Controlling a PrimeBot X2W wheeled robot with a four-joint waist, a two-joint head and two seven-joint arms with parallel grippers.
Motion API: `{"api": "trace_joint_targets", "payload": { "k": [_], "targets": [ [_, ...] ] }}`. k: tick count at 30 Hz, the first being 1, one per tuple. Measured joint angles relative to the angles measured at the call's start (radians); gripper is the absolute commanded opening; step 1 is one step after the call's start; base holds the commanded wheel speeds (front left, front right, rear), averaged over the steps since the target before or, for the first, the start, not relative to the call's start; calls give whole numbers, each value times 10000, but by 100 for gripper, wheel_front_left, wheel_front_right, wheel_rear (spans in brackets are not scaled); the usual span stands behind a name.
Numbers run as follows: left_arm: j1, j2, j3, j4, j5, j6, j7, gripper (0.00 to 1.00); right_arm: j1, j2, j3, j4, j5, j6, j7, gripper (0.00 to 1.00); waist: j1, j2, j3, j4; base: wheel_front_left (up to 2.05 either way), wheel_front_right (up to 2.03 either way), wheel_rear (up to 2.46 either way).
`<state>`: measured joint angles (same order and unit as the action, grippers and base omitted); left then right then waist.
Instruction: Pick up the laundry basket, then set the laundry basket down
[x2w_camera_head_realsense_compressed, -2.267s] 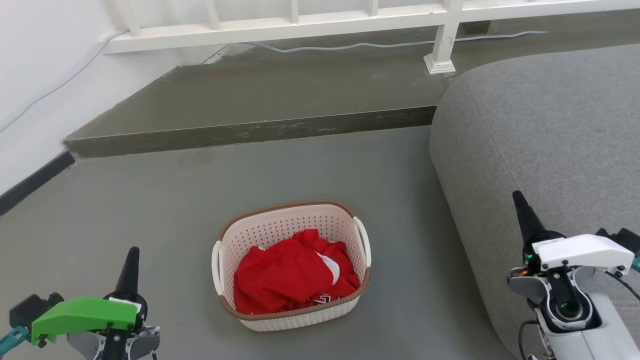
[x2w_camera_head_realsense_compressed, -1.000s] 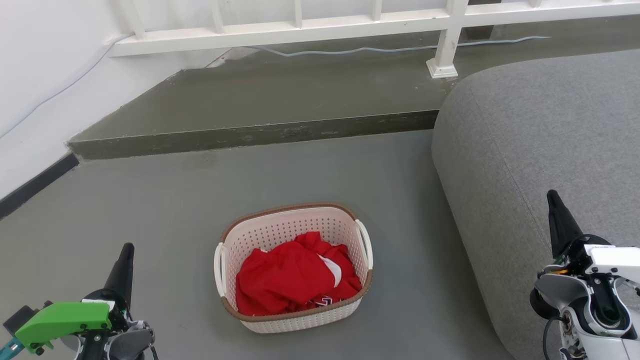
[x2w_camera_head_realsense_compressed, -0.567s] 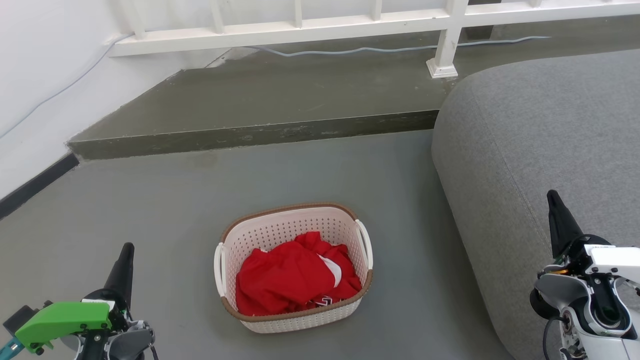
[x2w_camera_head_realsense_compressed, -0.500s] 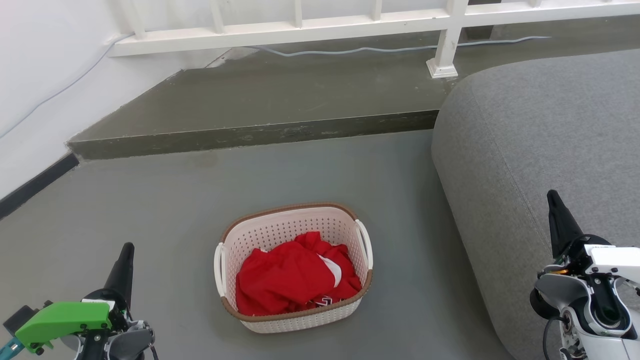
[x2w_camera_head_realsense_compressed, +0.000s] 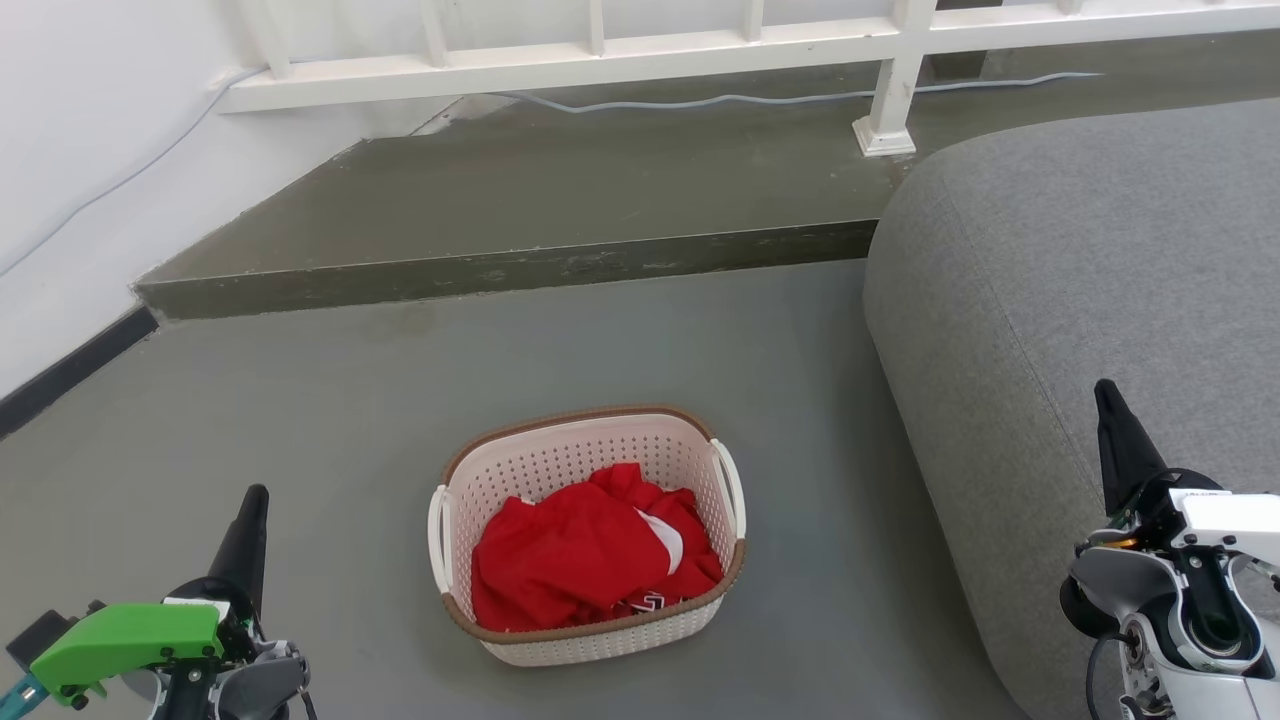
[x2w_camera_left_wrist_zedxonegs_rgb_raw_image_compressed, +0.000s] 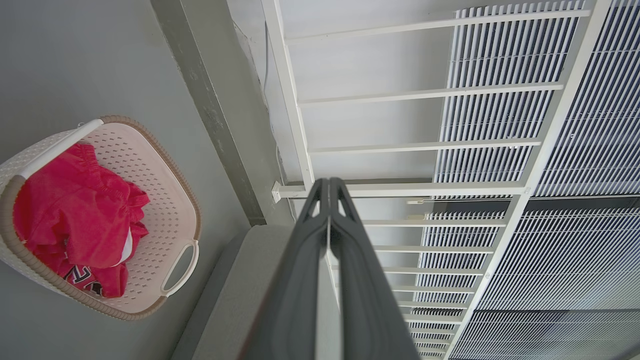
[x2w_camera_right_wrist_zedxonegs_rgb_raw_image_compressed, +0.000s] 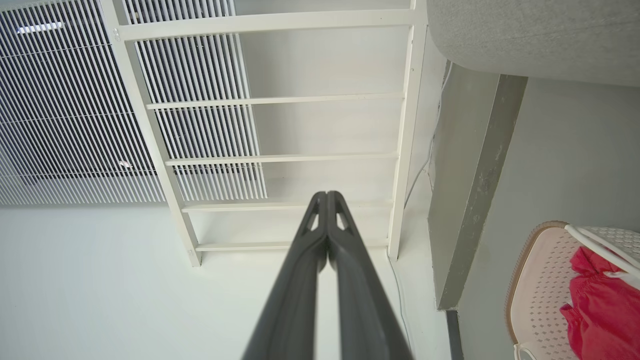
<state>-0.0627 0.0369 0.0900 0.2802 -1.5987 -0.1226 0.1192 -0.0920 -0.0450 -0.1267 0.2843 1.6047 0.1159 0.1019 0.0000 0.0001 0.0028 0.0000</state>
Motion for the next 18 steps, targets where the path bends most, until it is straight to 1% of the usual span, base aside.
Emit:
{"api": "trace_joint_targets", "payload": {
  "k": [18],
  "targets": [
    [0,0,-6,-19,0,0,0,0,1,4,-4,-12,0,2,0,0,0,0,0,0,0,0,0]
  ]
}}
